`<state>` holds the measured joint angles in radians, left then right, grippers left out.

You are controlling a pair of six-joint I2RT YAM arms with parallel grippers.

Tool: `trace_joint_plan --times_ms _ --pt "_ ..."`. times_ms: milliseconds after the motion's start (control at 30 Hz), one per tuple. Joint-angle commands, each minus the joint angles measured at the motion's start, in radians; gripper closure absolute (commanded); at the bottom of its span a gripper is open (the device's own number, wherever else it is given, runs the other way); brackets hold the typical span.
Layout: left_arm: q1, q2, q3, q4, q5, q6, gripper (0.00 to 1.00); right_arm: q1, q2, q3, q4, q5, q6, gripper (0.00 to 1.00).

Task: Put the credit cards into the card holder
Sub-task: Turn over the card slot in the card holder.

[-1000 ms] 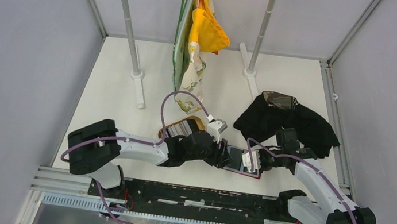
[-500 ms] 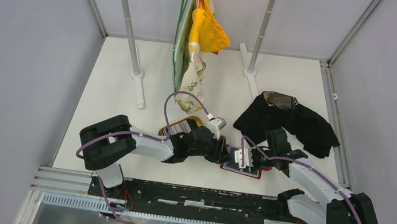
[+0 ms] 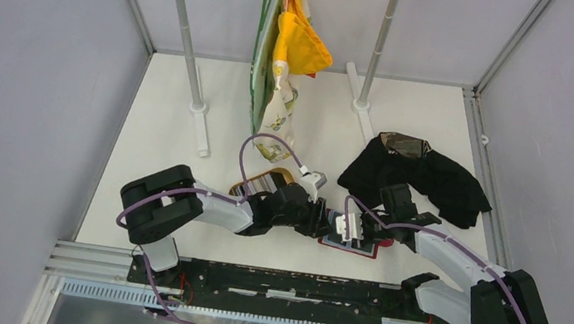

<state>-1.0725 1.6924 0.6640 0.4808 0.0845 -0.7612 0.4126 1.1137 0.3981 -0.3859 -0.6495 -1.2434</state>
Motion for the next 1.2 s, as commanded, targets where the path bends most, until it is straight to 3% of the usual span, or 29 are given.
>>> trace_joint_plan --times_ms 0,300,1167 --pt "0.005 -0.017 0.019 0.048 0.021 -0.032 0.53 0.006 0.015 0.018 -0.021 0.047 -0.010 0.87" --pt "0.004 -0.006 0.012 0.078 0.042 -0.053 0.58 0.009 0.023 0.020 -0.031 0.053 -0.016 0.87" --pt "0.004 0.051 0.043 0.054 0.062 -0.066 0.58 0.018 0.031 0.023 -0.037 0.059 -0.019 0.87"
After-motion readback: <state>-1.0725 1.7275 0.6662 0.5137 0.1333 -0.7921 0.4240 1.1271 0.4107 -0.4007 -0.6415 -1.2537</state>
